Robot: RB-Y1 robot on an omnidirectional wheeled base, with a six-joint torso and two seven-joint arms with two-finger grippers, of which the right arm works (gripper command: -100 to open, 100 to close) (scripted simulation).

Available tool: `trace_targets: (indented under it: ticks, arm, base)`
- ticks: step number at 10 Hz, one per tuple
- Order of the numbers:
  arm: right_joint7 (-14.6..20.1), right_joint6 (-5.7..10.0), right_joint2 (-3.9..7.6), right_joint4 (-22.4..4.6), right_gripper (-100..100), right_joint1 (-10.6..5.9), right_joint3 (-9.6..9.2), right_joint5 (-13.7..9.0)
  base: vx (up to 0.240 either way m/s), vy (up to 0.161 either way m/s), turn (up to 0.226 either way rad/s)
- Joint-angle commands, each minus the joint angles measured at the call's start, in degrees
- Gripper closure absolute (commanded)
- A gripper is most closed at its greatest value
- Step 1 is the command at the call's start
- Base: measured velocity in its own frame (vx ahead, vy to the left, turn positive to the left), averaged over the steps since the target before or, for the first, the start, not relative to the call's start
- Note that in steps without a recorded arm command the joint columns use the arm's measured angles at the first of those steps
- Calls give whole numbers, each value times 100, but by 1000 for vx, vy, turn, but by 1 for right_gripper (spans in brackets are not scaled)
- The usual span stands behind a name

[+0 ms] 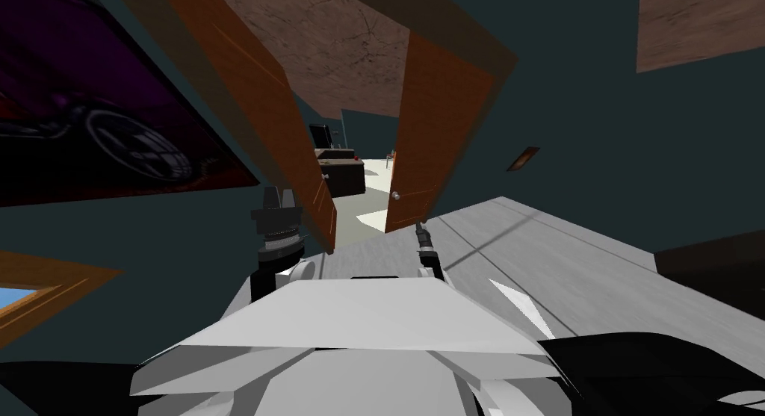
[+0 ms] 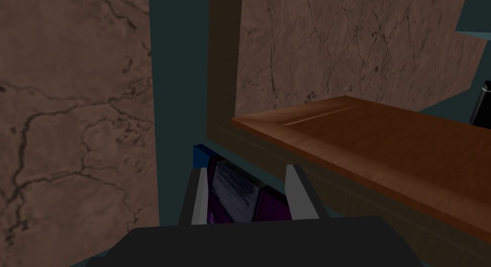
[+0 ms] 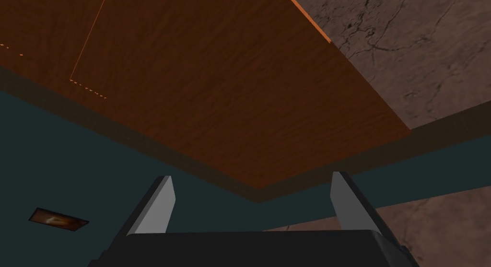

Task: Push the door open

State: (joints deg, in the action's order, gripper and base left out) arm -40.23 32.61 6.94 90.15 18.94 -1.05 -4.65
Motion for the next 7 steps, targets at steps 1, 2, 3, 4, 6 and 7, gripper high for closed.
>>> trace_targets:
  ticks: [1,2,3,4,6,7]
  arm:
    - [-248,59,8,-190,-100,-61,5,-15]
    - [-389,91,16,-301,-100,-95,8,-25]
    - [-529,123,23,-411,-100,-128,12,-35]
    - [-670,155,31,-522,-100,-162,15,-45]
    - [-946,219,44,-740,-100,-228,22,-65]
    - [-1083,250,51,-847,-100,-261,25,-74]
  base:
    - [76,-54,140]
    - [75,-46,145]
    - [82,-55,120]
    - [90,-69,135]
    - [85,-65,141]
    - [73,-59,145]
